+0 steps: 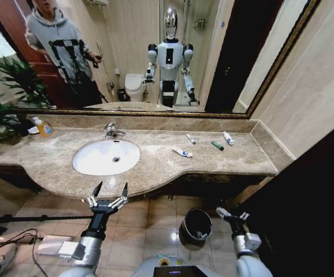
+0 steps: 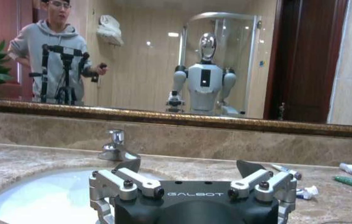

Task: Pick up the trash from the sink and place it in the trash bin.

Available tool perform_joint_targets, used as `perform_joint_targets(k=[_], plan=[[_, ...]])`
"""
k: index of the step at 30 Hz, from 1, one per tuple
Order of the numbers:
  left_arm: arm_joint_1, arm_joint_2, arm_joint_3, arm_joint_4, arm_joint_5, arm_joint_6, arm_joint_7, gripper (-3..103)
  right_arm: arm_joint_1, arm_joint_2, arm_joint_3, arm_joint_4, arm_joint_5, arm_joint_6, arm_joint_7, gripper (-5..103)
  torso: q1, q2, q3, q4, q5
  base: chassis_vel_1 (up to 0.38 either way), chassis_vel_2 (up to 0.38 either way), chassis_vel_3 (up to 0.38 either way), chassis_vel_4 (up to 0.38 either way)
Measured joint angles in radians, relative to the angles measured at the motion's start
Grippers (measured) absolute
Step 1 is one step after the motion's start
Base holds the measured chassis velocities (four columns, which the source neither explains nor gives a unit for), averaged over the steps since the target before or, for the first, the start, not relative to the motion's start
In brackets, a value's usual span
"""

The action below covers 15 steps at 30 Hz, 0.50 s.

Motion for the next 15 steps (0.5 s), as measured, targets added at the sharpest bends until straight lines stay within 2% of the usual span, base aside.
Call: perform_joint_targets(k=[3, 4, 9, 15], plan=[[0.000, 0.000, 0.000, 0.000, 0.000, 0.000, 0.000, 100, 0.024, 0.001, 0.008, 0.070, 0.003, -0.059, -0.117, 100, 0.000, 0.000, 0.000, -0.0002, -0.0001, 0.000, 0.000, 0.000, 0.000], [0.000, 0.000, 0.000, 0.000, 0.000, 0.000, 0.000, 100, 0.039, -0.005, 0.000, 0.077, 0.007, -0.068, -0.128, 100, 0.000, 0.000, 0.000, -0.0002, -0.0001, 0.000, 0.000, 0.000, 0.000], [0.000, 0.000, 0.000, 0.000, 0.000, 0.000, 0.000, 100, 0.141, -0.048, -0.043, 0.060, 0.015, -0.088, -0.136, 100, 0.000, 0.000, 0.000, 0.0001, 0.0000, 0.000, 0.000, 0.000, 0.000], [0.000, 0.000, 0.000, 0.000, 0.000, 0.000, 0.000, 100, 0.258, -0.118, -0.078, 0.008, 0.037, -0.145, -0.136, 100, 0.000, 0.000, 0.000, -0.0001, 0.0002, 0.000, 0.000, 0.000, 0.000]])
